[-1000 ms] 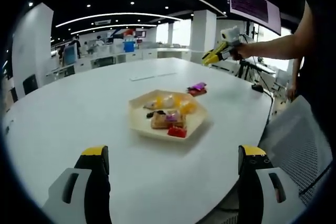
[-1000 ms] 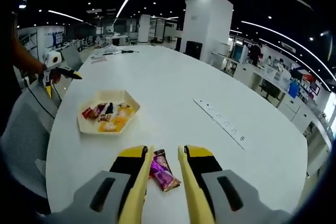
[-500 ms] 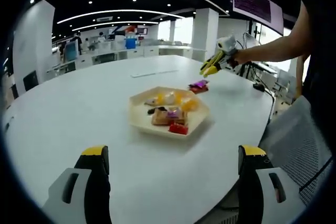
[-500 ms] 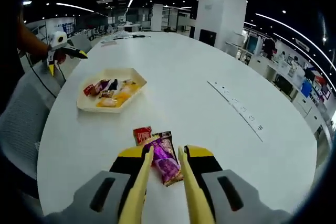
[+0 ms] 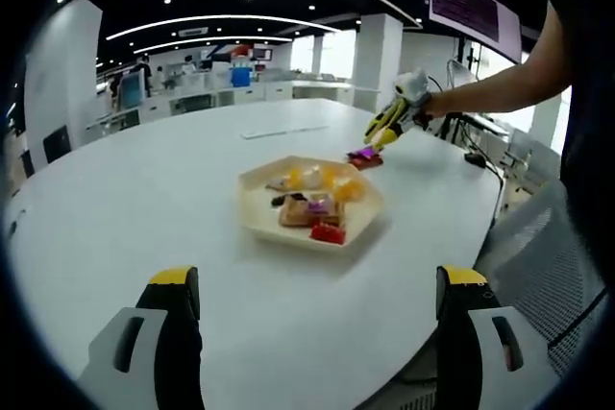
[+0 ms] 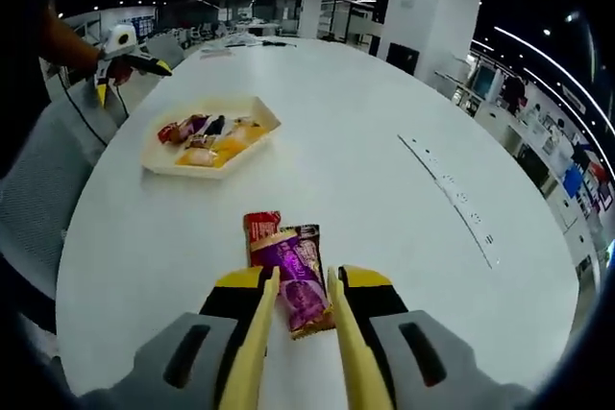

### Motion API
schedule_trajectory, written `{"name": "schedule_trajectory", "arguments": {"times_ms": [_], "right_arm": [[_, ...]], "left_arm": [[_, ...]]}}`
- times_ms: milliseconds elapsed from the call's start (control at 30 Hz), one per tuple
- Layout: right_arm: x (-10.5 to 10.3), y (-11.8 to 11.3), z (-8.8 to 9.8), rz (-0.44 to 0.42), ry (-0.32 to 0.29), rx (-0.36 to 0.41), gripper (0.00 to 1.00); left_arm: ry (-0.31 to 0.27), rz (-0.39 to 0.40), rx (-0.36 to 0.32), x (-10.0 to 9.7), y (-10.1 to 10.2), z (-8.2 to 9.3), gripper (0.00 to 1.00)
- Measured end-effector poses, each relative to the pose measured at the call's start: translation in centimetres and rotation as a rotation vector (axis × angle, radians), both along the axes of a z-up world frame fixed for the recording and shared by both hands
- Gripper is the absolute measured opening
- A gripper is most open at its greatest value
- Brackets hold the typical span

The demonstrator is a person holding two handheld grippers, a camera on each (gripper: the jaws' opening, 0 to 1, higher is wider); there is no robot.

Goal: Place the target food into the container with the food tongs after gripping and lifting it, then release it inside without dropping or visibly crushing the food.

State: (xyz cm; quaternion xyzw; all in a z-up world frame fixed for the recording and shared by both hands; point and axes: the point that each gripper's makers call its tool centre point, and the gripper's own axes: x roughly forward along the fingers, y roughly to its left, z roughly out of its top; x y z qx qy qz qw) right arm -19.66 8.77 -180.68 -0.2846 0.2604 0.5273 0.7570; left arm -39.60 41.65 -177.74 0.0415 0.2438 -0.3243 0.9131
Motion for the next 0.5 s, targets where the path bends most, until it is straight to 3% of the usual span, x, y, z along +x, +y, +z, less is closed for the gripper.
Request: {"name": "schedule_trajectory", "arguments": {"times_ms": [333,500], "right_arm": [[-0.4,0.6,-0.8,0.044,0.015,-0.037,0.29],[0.0,0.4,-1.2,-0.034,0.077,-0.028,0.27]], "left_arm": [[-0.001,0.003,-0.005,0.0,0.0,0.1,0.99],[-0.002,0.004,-0.004,0.1,0.1,0.0,0.99]]}}
